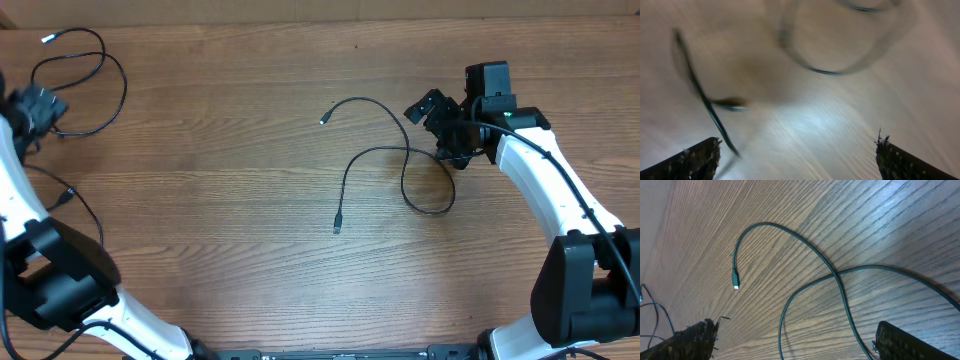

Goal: Untangle cables

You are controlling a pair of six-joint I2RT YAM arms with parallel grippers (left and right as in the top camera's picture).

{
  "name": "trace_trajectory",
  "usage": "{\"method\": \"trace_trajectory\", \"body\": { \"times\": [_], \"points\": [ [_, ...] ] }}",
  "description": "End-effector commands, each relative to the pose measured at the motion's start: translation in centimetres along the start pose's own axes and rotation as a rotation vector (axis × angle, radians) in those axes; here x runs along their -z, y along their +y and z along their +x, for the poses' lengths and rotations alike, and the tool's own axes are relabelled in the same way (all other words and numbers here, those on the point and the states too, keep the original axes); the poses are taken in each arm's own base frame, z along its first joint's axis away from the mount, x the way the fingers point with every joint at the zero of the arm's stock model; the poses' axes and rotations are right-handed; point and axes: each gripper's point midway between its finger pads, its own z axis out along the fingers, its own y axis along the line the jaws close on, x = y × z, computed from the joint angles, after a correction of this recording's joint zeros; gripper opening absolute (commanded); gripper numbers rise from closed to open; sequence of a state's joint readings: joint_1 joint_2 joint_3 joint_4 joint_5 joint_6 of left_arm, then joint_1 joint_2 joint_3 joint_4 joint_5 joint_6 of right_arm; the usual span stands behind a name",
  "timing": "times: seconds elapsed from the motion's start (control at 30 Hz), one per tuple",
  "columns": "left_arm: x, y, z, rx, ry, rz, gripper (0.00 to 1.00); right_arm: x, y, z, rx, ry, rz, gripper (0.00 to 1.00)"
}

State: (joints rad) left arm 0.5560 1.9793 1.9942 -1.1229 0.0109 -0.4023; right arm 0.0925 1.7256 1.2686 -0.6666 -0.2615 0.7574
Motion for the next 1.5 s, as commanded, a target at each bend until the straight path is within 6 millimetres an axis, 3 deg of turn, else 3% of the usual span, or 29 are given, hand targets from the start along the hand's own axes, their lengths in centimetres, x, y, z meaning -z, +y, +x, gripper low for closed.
{"method": "trace_trajectory", "body": {
  "times": [0.0,0.03,0.13,0.3,0.4,0.47,0.53,0.6,0.63,0.77,0.9,1.0,1.1,1.13,1.27,1.3,1.37,1.4,1.43,1.47],
  "points": [
    [5.4,-8.4,1.7,-0.204,-0.024,0.246,1.0,0.0,0.2,0.0,0.013,-0.006,0.0,1.0],
    [6.2,-12.1,4.1,-0.269,0.013,0.336,0.99,0.0,0.2,-0.1,0.013,-0.008,0.0,1.0],
    [6.5,-16.9,8.3,-0.406,0.067,0.408,1.0,0.1,-0.1,-0.4,0.008,-0.019,0.01,1.0],
    [6.0,-24.7,17.6,-0.722,0.142,0.496,1.0,0.5,-2.5,-1.4,-0.035,-0.044,0.086,1.0],
    [5.5,-29.1,24.1,-0.929,0.171,0.567,1.0,1.2,-5.6,-2.0,-0.093,-0.051,0.181,1.0],
    [5.0,-30.9,27.6,-0.999,0.196,0.592,1.0,2.3,-8.2,-3.1,-0.175,-0.083,0.253,1.0],
    [4.5,-32.7,32.6,-1.071,0.253,0.627,1.0,4.2,-11.8,-4.8,-0.337,-0.113,0.317,1.0],
    [4.8,-33.9,38.3,-1.134,0.367,0.719,1.0,5.8,-14.3,-6.1,-0.459,-0.128,0.329,1.0],
    [5.2,-34.4,42.6,-1.175,0.461,0.787,1.0,6.5,-15.6,-6.7,-0.524,-0.116,0.302,1.0],
    [6.2,-33.8,52.1,-1.199,0.709,0.856,1.0,7.6,-17.6,-7.0,-0.604,-0.098,0.287,1.0],
    [6.6,-32.4,57.4,-1.088,0.844,0.723,0.99,7.9,-18.4,-7.2,-0.602,-0.121,0.322,1.0],
    [6.7,-31.9,59.3,-1.002,0.84,0.61,0.99,7.9,-18.5,-7.2,-0.602,-0.124,0.327,1.0],
    [5.7,-30.6,60.0,-0.827,0.777,0.394,1.0,7.9,-18.5,-7.2,-0.596,-0.122,0.327,1.0],
    [5.3,-29.7,60.6,-0.694,0.769,0.289,1.0,7.9,-18.5,-7.2,-0.549,-0.114,0.329,1.0],
    [4.5,-29.1,62.4,-0.45,0.795,0.169,1.0,7.9,-18.5,-7.1,-0.471,-0.097,0.335,1.0],
    [4.3,-29.1,62.7,-0.392,0.798,0.147,0.96,7.9,-18.6,-6.9,-0.47,-0.092,0.338,1.0],
    [3.8,-28.8,63.5,-0.214,0.823,0.062,0.8,8.0,-18.7,-6.6,-0.475,-0.079,0.348,1.0],
    [3.7,-28.6,64.0,-0.143,0.841,0.018,0.79,8.0,-18.8,-6.5,-0.476,-0.078,0.351,1.0],
    [3.6,-28.4,64.4,-0.106,0.852,-0.008,0.8,8.0,-18.8,-6.5,-0.476,-0.077,0.351,1.0],
    [3.3,-28.1,64.8,-0.07,0.851,-0.038,0.9,8.0,-18.8,-6.5,-0.476,-0.077,0.351,1.0]
  ]
}}
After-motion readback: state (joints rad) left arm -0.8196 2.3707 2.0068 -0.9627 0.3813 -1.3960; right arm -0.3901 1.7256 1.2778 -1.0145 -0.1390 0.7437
